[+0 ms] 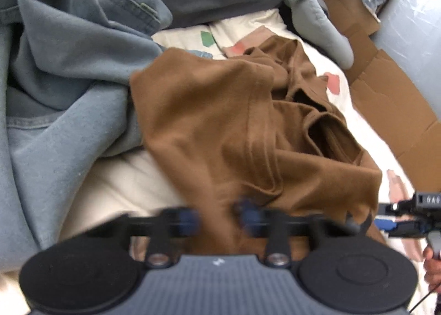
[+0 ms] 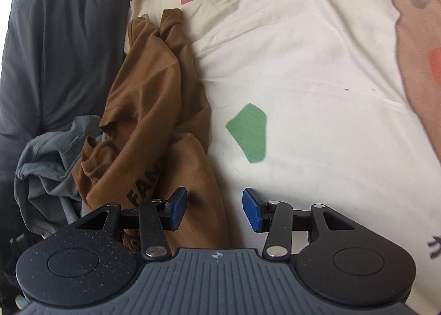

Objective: Fold clothes

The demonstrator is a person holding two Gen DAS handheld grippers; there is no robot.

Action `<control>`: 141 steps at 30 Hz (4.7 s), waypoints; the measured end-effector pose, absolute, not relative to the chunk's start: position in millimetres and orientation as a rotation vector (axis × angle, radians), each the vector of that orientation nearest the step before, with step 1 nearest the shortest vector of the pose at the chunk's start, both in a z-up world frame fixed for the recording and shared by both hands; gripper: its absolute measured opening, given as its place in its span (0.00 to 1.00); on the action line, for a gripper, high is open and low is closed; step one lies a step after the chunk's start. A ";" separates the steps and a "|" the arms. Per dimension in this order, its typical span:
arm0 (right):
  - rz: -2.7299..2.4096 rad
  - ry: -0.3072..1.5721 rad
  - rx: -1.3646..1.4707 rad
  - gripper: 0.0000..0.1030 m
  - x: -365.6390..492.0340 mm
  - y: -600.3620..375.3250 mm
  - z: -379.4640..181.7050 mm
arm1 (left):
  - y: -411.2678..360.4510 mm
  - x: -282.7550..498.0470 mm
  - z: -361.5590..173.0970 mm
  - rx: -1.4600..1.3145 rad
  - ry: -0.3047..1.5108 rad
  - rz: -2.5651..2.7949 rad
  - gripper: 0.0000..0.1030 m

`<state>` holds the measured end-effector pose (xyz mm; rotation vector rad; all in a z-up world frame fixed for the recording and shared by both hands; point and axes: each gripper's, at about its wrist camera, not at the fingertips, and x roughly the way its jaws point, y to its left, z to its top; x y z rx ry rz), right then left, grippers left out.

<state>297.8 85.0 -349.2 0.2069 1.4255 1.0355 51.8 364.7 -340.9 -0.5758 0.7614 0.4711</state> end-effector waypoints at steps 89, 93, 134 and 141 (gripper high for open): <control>0.479 1.266 0.209 0.03 336.8 -218.6 -241.2 | 281.9 35.9 -282.5 -0.643 0.747 0.258 0.09; 0.396 1.282 0.270 0.03 310.3 -264.8 -244.5 | 264.8 39.8 -286.4 -0.648 0.777 0.214 0.09; 0.114 1.346 0.596 0.21 104.4 -453.1 -251.1 | 205.6 -8.7 -273.6 -0.538 1.053 0.204 0.10; 0.195 1.251 0.571 0.34 148.4 -443.0 -230.8 | 213.8 -30.6 -261.3 -0.532 1.114 0.233 0.13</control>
